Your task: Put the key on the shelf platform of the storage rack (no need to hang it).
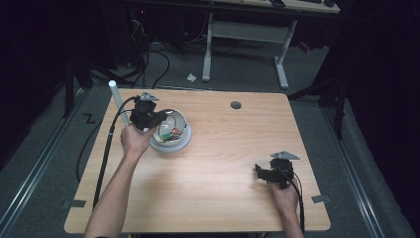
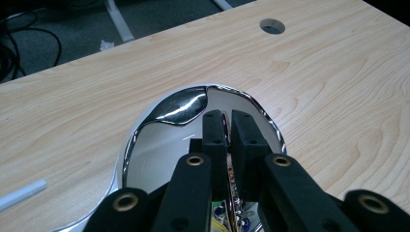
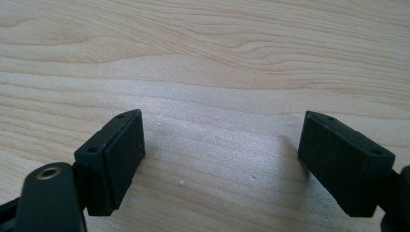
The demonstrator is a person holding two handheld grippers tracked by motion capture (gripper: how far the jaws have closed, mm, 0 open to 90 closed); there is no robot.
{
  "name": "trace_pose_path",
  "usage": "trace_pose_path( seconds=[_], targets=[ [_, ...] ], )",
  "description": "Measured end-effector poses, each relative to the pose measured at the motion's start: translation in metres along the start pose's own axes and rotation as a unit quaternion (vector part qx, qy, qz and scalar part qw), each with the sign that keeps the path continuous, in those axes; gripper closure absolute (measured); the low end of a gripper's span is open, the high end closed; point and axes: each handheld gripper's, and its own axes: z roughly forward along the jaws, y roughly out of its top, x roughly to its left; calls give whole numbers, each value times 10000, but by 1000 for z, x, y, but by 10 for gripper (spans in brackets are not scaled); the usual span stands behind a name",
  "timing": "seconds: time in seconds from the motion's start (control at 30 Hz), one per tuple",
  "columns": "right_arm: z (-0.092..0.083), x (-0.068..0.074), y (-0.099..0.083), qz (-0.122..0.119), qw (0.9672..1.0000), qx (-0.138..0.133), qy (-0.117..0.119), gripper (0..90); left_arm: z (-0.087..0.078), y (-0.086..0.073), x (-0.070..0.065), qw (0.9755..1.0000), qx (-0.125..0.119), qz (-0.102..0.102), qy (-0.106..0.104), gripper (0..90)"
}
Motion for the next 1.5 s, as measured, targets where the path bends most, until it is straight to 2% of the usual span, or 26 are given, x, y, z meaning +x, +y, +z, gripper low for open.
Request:
trace_pose_path(
  seconds=[0.37, 0.8, 1.0, 1.17, 1.3, 1.5],
  targets=[
    [0, 0, 0, 0, 10000, 7, 2, 170, 7, -2, 5, 9999, 39, -16, 94, 853],
    [0, 0, 0, 2, 10000, -1, 0, 170, 13, -6, 14, 9991, 154, 9, 390, 836],
    [0, 0, 0, 0, 10000, 9, 2, 170, 12, -10, 19, 9988, 135, -58, 474, 746],
    [0, 0, 0, 1, 10000, 8, 3, 170, 8, -11, 18, 9981, 173, 14, 587, 676],
    [0, 0, 0, 0, 10000, 7, 1, 169, 2, -12, 14, 9980, 27, 26, 629, 605],
    [0, 0, 0, 1, 10000, 9, 0, 170, -9, -18, 12, 9983, -136, -75, 560, 527]
  ],
)
